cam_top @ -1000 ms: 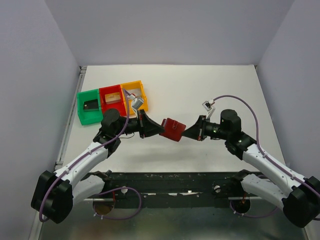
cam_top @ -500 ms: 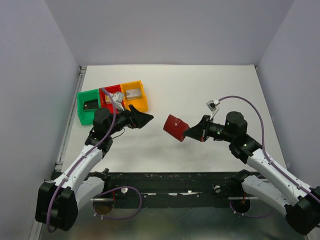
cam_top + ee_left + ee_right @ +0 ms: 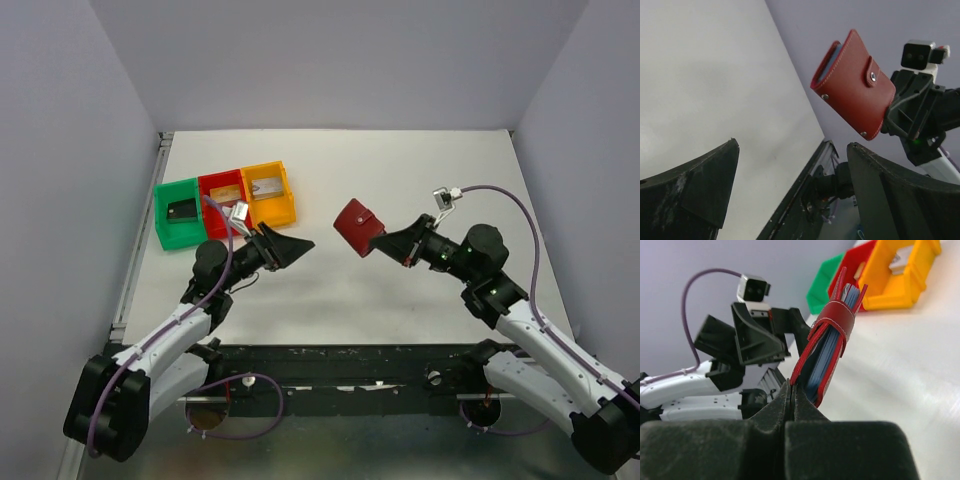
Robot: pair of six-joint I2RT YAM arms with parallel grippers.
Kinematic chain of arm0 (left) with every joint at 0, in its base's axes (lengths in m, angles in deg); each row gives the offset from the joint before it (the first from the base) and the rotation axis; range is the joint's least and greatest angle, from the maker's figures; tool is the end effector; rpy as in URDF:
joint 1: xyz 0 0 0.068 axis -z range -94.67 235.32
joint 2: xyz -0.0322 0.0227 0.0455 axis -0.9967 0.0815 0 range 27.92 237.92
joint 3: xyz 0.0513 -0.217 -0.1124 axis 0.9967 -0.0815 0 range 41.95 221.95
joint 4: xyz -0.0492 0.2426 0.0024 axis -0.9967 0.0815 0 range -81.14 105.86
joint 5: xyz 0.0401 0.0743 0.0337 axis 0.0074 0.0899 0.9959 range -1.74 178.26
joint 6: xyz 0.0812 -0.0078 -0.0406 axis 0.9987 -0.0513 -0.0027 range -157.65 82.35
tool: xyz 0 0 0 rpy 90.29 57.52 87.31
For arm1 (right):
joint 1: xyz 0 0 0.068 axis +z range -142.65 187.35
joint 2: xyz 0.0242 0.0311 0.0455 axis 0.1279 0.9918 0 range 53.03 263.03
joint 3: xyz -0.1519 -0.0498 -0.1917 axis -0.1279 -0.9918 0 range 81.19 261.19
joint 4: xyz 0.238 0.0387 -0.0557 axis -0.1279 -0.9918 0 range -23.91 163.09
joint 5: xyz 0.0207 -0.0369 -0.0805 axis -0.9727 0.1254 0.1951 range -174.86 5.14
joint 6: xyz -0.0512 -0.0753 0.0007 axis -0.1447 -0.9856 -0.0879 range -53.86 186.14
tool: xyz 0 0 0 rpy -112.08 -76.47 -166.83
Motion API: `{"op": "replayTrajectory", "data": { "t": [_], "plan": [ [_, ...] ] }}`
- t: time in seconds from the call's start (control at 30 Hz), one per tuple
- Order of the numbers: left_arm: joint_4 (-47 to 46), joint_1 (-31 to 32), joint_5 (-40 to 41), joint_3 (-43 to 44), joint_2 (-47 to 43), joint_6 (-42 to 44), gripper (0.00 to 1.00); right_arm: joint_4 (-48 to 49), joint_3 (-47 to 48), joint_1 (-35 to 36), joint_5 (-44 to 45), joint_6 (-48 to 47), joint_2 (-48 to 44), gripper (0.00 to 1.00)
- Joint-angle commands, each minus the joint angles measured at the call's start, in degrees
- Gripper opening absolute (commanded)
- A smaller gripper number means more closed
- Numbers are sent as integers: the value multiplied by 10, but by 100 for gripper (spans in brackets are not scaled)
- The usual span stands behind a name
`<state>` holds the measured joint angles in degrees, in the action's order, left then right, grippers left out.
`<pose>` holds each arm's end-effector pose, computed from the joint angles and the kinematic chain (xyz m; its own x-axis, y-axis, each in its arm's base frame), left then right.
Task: Take the credit cards out of the card holder
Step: Open the card holder at the center of the board.
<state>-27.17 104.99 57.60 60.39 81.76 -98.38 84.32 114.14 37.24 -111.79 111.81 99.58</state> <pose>0.2166 -0.1215 0.2245 -0.6663 -0.5587 -0.4938 0.3853 0.3090 -0.8695 0.1890 0.1513 0.2858 -0.6236 0.3772 -0.6847 -0.5590 0.3972 0.7279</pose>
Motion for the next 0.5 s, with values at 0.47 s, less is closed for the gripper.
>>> {"op": "replayTrajectory", "data": {
  "t": [0.47],
  "plan": [
    [-294, 100, -12, 96, 165, -85, 99, 182, 5, -3, -28, 70, 38, 1]
  ]
}}
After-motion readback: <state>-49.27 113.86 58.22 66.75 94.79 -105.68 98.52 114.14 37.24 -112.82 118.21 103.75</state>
